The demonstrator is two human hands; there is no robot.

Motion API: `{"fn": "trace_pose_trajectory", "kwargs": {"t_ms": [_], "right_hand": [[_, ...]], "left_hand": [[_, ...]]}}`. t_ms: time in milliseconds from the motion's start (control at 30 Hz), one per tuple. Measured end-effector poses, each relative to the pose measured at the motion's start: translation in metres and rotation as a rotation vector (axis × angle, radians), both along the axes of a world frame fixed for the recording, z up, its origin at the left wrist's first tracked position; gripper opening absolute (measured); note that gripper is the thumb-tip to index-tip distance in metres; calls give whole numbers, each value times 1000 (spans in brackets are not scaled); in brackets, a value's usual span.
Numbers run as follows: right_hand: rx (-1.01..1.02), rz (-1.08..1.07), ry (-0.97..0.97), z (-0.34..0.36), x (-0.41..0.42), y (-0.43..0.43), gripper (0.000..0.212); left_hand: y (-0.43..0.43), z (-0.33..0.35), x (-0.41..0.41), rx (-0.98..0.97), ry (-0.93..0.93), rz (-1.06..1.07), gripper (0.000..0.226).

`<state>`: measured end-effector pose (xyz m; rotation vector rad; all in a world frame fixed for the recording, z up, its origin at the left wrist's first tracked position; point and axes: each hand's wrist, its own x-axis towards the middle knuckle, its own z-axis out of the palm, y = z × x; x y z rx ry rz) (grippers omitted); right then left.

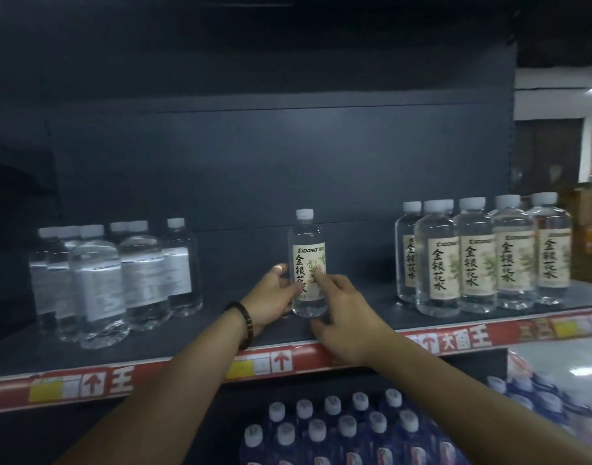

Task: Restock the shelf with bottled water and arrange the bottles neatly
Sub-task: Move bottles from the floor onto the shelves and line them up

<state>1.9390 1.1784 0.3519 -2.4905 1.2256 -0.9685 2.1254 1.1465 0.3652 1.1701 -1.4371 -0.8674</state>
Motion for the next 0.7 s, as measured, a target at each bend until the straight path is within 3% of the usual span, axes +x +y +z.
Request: {"fn": "trace_pose_trajectory", "kwargs": {"t_ms": [467, 700], "right_hand": [[127, -194, -99, 2, -79, -11, 95], [179, -229, -141, 3, -83, -9, 69]], "left_hand": [[-45, 2, -114, -29, -133, -52, 36], [-50, 2, -131, -51, -167, -21, 31]]}}
